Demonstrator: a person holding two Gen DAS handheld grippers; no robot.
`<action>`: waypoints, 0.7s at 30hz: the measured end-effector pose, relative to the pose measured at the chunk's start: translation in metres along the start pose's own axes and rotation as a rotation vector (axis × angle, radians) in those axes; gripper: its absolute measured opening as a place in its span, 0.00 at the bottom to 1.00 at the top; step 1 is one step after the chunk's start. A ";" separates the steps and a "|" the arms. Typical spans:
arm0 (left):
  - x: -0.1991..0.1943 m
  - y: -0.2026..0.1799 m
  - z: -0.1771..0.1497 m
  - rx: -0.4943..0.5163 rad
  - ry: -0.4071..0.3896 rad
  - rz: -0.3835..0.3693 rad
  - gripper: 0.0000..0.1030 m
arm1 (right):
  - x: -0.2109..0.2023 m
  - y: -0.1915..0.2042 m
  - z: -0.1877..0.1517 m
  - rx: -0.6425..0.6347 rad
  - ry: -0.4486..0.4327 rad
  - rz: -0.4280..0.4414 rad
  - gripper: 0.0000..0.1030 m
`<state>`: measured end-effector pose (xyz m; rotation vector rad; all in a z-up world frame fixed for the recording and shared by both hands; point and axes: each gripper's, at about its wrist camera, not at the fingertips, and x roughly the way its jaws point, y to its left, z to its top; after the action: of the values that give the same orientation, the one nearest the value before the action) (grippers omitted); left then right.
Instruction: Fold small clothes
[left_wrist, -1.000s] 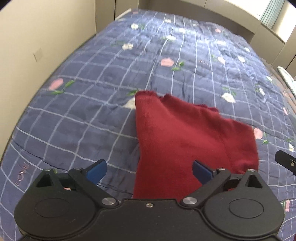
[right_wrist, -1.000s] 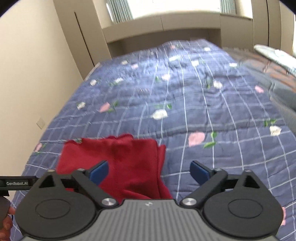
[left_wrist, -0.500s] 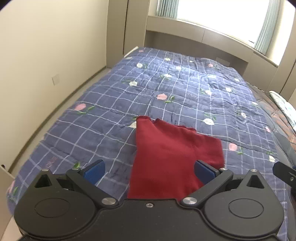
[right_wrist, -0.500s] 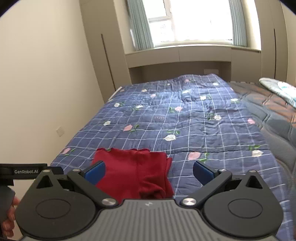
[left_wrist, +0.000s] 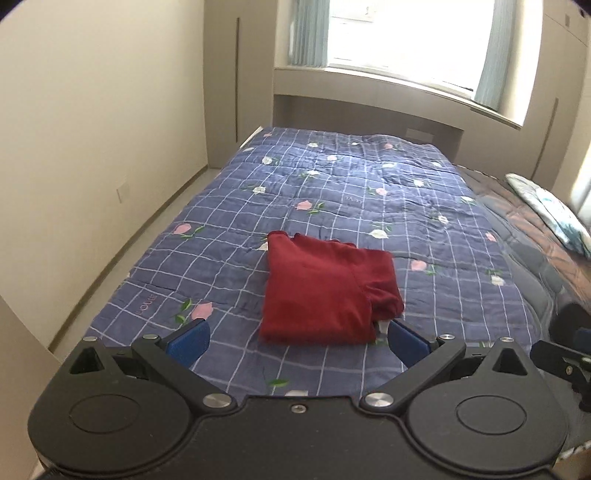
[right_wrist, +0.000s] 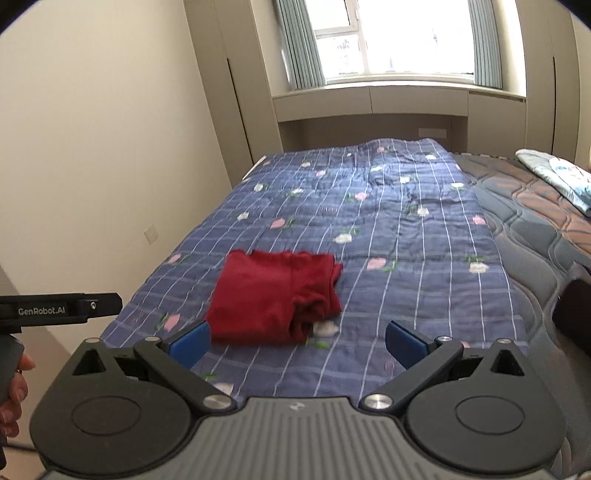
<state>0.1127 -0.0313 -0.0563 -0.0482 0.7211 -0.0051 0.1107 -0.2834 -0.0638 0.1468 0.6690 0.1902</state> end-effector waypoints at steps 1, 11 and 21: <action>-0.007 -0.001 -0.005 0.013 -0.003 0.002 0.99 | -0.004 0.000 -0.003 0.002 0.006 0.001 1.00; -0.045 0.002 -0.041 0.008 0.011 0.031 0.99 | -0.031 0.005 -0.015 0.004 0.018 0.005 1.00; -0.052 0.012 -0.048 -0.026 0.008 0.041 0.99 | -0.027 0.013 -0.017 -0.014 0.038 0.020 1.00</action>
<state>0.0417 -0.0206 -0.0591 -0.0586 0.7305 0.0433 0.0776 -0.2757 -0.0581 0.1366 0.7038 0.2173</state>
